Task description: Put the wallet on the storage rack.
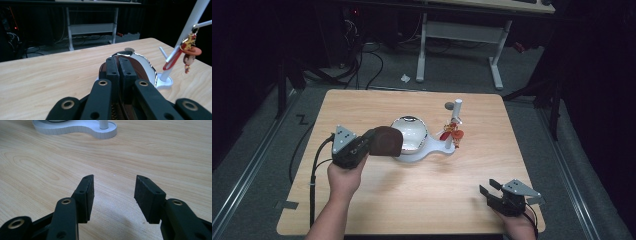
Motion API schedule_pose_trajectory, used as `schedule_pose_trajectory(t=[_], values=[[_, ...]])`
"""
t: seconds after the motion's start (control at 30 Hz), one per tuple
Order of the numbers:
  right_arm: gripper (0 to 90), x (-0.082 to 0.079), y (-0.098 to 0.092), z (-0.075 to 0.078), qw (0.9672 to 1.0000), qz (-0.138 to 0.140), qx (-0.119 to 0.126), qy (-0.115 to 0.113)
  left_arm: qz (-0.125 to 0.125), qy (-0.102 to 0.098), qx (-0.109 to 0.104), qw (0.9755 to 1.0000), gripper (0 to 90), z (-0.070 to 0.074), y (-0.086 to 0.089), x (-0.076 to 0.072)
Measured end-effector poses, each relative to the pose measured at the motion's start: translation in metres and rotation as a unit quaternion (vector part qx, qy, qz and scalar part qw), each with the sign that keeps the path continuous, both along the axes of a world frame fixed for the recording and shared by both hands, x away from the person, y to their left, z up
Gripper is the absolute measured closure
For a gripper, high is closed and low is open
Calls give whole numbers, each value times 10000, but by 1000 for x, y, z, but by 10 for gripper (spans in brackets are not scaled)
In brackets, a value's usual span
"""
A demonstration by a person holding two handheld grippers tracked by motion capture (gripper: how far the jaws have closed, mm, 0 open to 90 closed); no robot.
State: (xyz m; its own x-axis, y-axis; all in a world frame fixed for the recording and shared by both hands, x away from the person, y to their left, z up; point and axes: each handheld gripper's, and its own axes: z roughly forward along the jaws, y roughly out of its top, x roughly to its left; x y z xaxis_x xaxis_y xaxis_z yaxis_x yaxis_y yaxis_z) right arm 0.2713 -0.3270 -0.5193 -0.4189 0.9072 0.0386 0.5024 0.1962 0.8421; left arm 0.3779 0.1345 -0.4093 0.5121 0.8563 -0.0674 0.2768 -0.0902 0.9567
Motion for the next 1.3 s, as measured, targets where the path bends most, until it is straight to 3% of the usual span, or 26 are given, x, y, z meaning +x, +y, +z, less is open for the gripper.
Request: schedule_pose_trajectory(t=[0.47,0.7,0.97,1.3], values=[[508,0,-1,0,10000,37,28,-13,196,181,244,9993,879,3,-25,39],[508,0,-1,0,10000,53,43,-26,363,329,555,9973,878,-4,-32,45],[508,0,0,1,9999,90,40,-42,564,504,709,9946,874,-8,-45,54],[508,0,0,2,9999,115,23,-67,655,556,933,9919,870,-14,-68,64]])
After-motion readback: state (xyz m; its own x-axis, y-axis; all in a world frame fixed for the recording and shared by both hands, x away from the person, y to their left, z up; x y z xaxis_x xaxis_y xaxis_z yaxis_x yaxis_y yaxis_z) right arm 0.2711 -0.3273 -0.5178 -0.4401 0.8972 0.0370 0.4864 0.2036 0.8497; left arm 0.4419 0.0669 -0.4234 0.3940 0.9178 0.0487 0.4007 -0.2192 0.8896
